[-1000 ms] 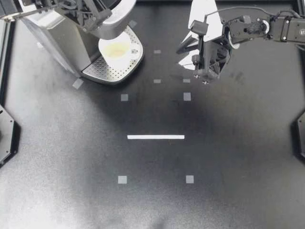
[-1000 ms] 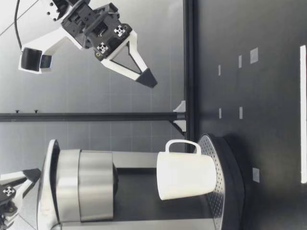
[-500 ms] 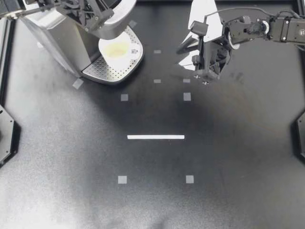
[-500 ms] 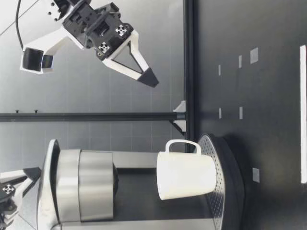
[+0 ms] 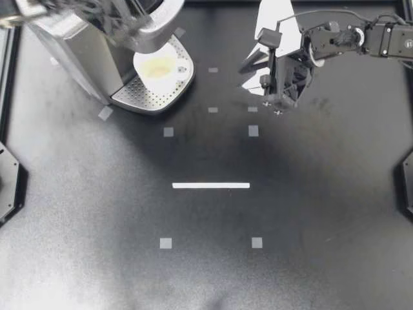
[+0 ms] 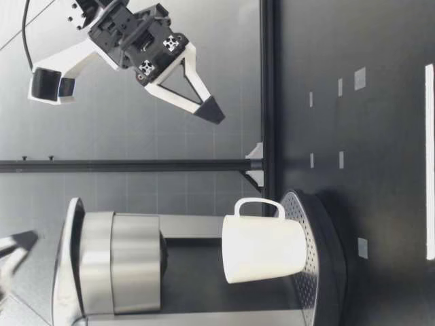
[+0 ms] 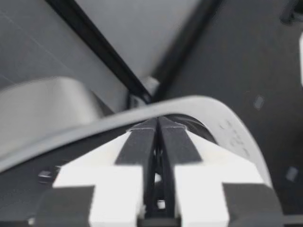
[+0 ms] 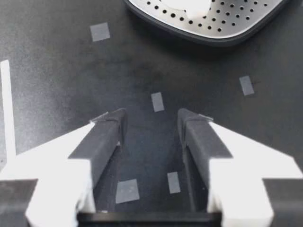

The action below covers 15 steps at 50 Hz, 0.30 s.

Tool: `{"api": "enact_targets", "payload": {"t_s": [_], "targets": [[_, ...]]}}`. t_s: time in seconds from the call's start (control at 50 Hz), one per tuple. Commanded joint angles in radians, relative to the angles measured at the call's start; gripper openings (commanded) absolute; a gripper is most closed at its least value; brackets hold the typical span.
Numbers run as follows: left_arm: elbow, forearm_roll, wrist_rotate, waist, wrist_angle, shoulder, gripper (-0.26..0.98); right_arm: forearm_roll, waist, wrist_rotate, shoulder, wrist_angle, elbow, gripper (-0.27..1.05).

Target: Place the coffee capsule inside the capsule container, then place the cup onto the center of the cup tray.

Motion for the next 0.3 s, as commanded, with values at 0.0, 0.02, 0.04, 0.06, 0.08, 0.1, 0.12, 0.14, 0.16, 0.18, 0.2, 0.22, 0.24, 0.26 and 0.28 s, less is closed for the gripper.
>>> {"api": "enact_targets", "payload": {"t_s": [0.0, 0.02, 0.04, 0.06, 0.08, 0.1, 0.12, 0.14, 0.16, 0.18, 0.2, 0.22, 0.24, 0.26, 0.28], "targets": [[-0.009, 0.023, -0.003, 0.000, -0.023, -0.046, 0.10, 0.011, 0.008, 0.002, -0.021, -0.002, -0.005, 0.47], [-0.006, 0.023, -0.003, 0.002, -0.029, -0.054, 0.10, 0.011, 0.008, 0.002, -0.021, 0.000, -0.003, 0.47], [-0.003, 0.023, -0.003, 0.002, -0.038, -0.060, 0.10, 0.011, 0.011, 0.002, -0.023, 0.000, -0.002, 0.47], [0.002, 0.023, -0.003, 0.000, -0.049, -0.067, 0.10, 0.012, 0.014, 0.002, -0.023, -0.002, -0.002, 0.47], [0.006, 0.023, -0.003, 0.000, -0.064, -0.074, 0.10, 0.012, 0.015, 0.002, -0.025, -0.002, 0.000, 0.47], [0.012, 0.023, -0.005, 0.000, -0.081, -0.081, 0.10, 0.012, 0.015, 0.002, -0.026, -0.002, 0.002, 0.47], [0.020, 0.021, -0.006, 0.002, -0.101, -0.089, 0.10, 0.012, 0.018, 0.002, -0.028, -0.002, 0.003, 0.47], [0.031, 0.020, -0.006, 0.002, -0.124, -0.098, 0.10, 0.014, 0.021, 0.002, -0.031, -0.002, 0.005, 0.47], [0.041, 0.017, -0.008, 0.000, -0.149, -0.106, 0.10, 0.014, 0.023, 0.002, -0.034, -0.002, 0.005, 0.47], [0.055, 0.014, -0.011, 0.000, -0.173, -0.117, 0.10, 0.014, 0.026, 0.002, -0.037, -0.002, 0.006, 0.47], [0.069, 0.009, -0.014, -0.003, -0.199, -0.126, 0.10, 0.014, 0.029, 0.002, -0.041, -0.003, 0.009, 0.47], [0.089, 0.003, -0.020, -0.005, -0.241, -0.140, 0.10, 0.014, 0.032, 0.002, -0.044, -0.003, 0.011, 0.47], [0.106, -0.003, -0.025, -0.005, -0.268, -0.152, 0.10, 0.014, 0.035, 0.002, -0.051, -0.005, 0.014, 0.47], [0.120, -0.008, -0.031, -0.006, -0.296, -0.161, 0.10, 0.014, 0.037, 0.002, -0.055, -0.006, 0.017, 0.47], [0.135, -0.014, -0.037, -0.006, -0.325, -0.172, 0.10, 0.014, 0.040, 0.002, -0.061, -0.008, 0.018, 0.47]]}}
